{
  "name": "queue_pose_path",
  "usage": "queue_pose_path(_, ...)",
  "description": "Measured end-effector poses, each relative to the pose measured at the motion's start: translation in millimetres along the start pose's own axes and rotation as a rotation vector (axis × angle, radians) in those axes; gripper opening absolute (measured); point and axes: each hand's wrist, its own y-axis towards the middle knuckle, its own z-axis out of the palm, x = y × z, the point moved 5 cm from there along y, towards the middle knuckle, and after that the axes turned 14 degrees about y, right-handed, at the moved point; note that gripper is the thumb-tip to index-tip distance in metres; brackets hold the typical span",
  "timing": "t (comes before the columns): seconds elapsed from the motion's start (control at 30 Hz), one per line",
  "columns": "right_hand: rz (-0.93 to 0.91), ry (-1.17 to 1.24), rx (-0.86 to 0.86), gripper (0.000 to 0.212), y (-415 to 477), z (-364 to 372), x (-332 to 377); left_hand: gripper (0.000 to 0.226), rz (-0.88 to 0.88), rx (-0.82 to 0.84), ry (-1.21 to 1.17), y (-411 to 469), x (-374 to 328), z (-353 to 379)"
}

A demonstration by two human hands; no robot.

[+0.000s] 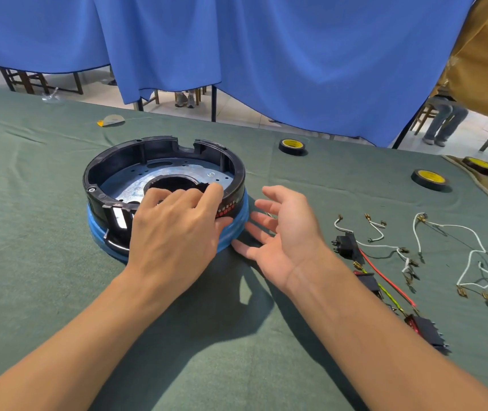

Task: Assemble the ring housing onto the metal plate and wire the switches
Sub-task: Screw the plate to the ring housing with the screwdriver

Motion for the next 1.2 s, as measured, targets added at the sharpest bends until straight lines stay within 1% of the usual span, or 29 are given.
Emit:
queue_pose_path(0.1, 0.014, 0.022, -0.007, 0.019, 2, -1, 1, 0.032, -0.022, 0.005, -0.027, 2, 3, -2)
queue_pose_path(0.13, 0.015, 0.024, -0.008, 0.019, 2, 0, 1, 0.034, -0.030, 0.005, -0.033, 3, 5, -3)
queue_pose_path(0.23, 0.028, -0.001, -0.028, 0.009, 0, 1, 2, 0.034, -0.049, -0.009, -0.046, 6, 10, -5)
queue_pose_path(0.37, 0.160, -0.038, -0.021, 0.017, -5, 1, -3, 0.032, -0.052, -0.018, -0.060, 7, 11, -7)
queue_pose_path(0.47, 0.218, -0.027, -0.010, 0.020, -6, 0, -3, 0.036, -0.020, -0.017, -0.025, 7, 7, -10)
queue_pose_path(0.63, 0.169, -0.023, 0.035, 0.019, -5, 1, 19, 0.069, 0.057, 0.030, 0.095, 4, -4, -10)
queue_pose_path(0.7, 0.161, -0.029, 0.035, 0.018, -5, 0, 25, 0.075, 0.060, 0.039, 0.114, 2, -7, -10)
queue_pose_path(0.8, 0.155, -0.059, 0.034, 0.018, -2, -3, 28, 0.073, 0.075, 0.025, 0.146, 1, -9, -10)
queue_pose_path(0.97, 0.108, -0.207, 0.138, 0.019, 3, -4, 38, 0.067, 0.057, -0.024, 0.160, 3, -5, -9)
queue_pose_path(1.03, 0.045, -0.358, 0.176, 0.017, 5, -4, 46, 0.064, 0.049, -0.049, 0.171, 4, -2, -9)
queue_pose_path(1.07, -0.036, -0.506, 0.179, 0.013, 6, -5, 51, 0.064, 0.047, -0.055, 0.176, 4, -2, -9)
queue_pose_path(1.1, -0.155, -0.712, 0.166, 0.010, 7, -7, 59, 0.065, 0.051, -0.054, 0.180, 4, -2, -9)
queue_pose_path(1.17, -0.433, -1.222, 0.099, 0.007, 10, -10, 74, 0.067, 0.075, -0.034, 0.182, 3, -4, -7)
queue_pose_path(1.2, -0.526, -1.459, 0.064, 0.006, 11, -12, 78, 0.067, 0.091, -0.021, 0.181, 2, -6, -5)
